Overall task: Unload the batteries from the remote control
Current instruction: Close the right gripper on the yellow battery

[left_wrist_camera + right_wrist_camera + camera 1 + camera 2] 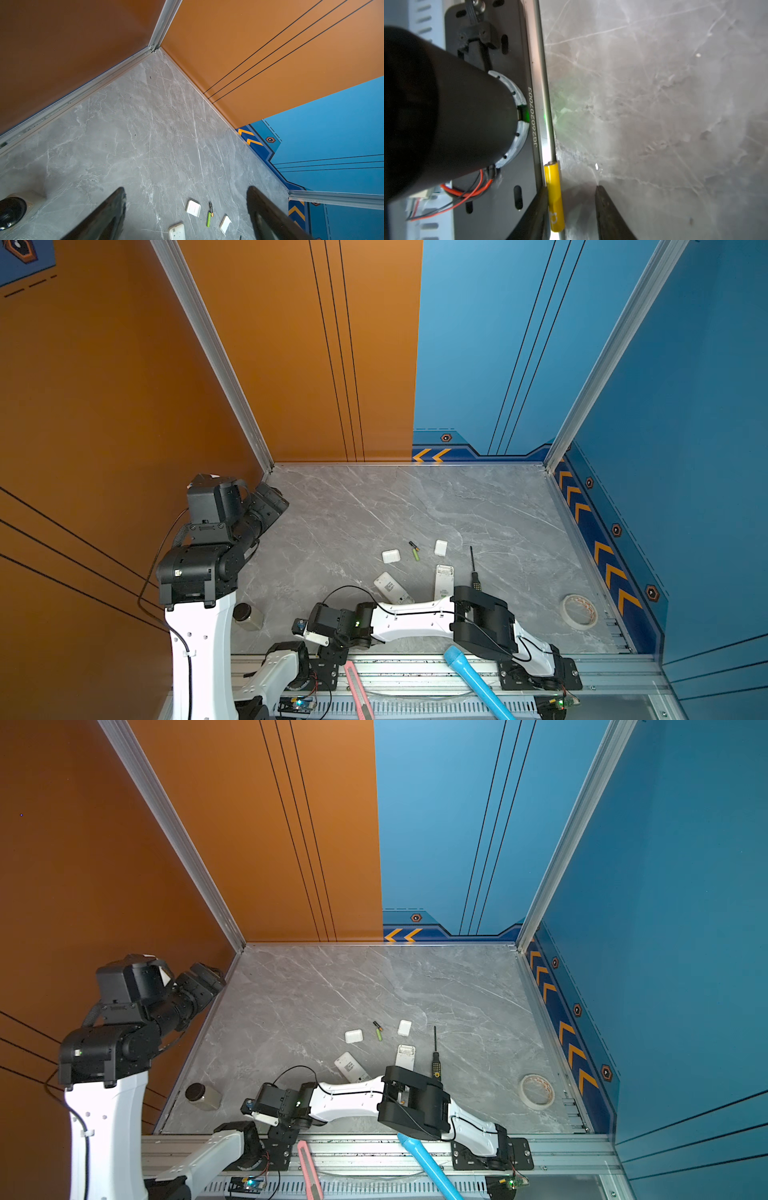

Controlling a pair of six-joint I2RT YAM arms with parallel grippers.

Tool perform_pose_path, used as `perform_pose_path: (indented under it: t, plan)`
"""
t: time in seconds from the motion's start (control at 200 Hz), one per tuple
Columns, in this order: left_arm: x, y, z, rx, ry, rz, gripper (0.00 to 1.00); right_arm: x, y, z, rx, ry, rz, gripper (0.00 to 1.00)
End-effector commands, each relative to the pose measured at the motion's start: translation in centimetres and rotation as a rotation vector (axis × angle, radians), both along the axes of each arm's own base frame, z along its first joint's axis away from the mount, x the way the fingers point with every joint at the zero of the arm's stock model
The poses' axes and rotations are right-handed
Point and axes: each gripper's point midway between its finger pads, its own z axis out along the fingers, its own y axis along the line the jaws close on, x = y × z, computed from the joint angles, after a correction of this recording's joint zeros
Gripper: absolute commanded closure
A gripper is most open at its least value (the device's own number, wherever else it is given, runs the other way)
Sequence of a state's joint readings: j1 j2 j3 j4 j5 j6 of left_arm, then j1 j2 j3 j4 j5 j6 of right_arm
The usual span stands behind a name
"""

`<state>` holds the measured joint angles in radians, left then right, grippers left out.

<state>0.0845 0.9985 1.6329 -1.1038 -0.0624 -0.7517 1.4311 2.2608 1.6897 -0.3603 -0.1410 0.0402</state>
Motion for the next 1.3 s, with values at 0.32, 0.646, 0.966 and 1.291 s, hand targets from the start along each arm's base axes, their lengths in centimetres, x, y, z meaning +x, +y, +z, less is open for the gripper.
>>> perform_pose_path:
  t: [0.32,0.646,0.966,1.291]
  plan:
    - [-0.9,0.0,1.1,0.018,-0.025,-0.009,0.04,2.8,-3.4,-4.2,-0.188,-0.16,-0.038,0.64]
    - [-1.1,0.1,0.7,0.021,-0.019,-0.004,0.01,3.0,-3.9,-4.4,-0.209,-0.208,-0.008,0.6]
    - [-1.3,0.2,0.6,0.03,-0.018,-0.003,0.0,4.8,-3.9,-4.3,-0.215,-0.252,-0.056,0.67]
    - [-1.3,0.3,0.2,0.038,-0.007,-0.006,0.02,4.5,-3.3,-3.9,-0.176,-0.203,-0.04,0.74]
